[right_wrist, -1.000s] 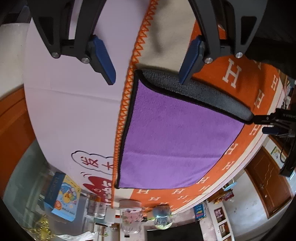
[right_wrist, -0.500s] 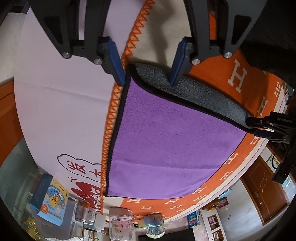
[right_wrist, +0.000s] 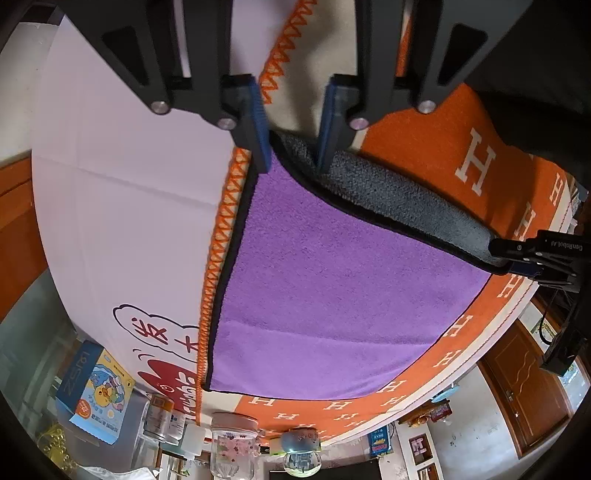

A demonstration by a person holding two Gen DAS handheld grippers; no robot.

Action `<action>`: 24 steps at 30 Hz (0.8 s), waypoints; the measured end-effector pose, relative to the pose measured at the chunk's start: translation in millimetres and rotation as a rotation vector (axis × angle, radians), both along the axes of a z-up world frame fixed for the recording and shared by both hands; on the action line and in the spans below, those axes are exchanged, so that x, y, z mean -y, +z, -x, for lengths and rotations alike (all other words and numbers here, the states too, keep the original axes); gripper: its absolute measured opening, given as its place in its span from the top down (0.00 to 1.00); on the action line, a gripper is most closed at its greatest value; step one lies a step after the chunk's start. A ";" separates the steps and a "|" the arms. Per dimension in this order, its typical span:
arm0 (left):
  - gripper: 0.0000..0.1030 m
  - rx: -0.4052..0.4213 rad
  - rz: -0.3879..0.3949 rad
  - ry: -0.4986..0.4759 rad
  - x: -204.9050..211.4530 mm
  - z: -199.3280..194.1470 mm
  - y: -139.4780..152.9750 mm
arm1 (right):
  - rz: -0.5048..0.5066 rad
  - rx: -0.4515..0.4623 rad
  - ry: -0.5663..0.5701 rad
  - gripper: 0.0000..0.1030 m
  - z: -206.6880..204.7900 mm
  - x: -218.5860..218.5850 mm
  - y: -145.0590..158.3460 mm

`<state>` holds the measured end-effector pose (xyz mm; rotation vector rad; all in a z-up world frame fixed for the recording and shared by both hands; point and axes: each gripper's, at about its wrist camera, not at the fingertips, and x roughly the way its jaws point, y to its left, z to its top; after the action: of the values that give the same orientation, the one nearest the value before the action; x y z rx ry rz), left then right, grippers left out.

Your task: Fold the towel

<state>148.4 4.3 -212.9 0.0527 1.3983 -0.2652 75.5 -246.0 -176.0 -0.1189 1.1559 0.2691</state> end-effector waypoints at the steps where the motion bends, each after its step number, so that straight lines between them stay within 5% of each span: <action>1: 0.56 0.002 -0.003 0.001 -1.0 0.9 0.7 | 0.001 0.001 -0.002 0.81 0.1 0.5 0.2; 10: 0.87 -0.012 0.005 0.043 -18.0 3.6 2.1 | 0.014 0.002 0.000 0.92 -1.9 1.3 1.1; 24: 0.95 -0.005 0.009 0.061 -24.9 1.0 9.0 | -0.013 0.001 -0.003 0.97 -8.5 4.4 5.5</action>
<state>147.3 29.2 -203.9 0.0019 1.4015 -0.2212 83.9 -250.4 -170.5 -0.1065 1.1527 0.2737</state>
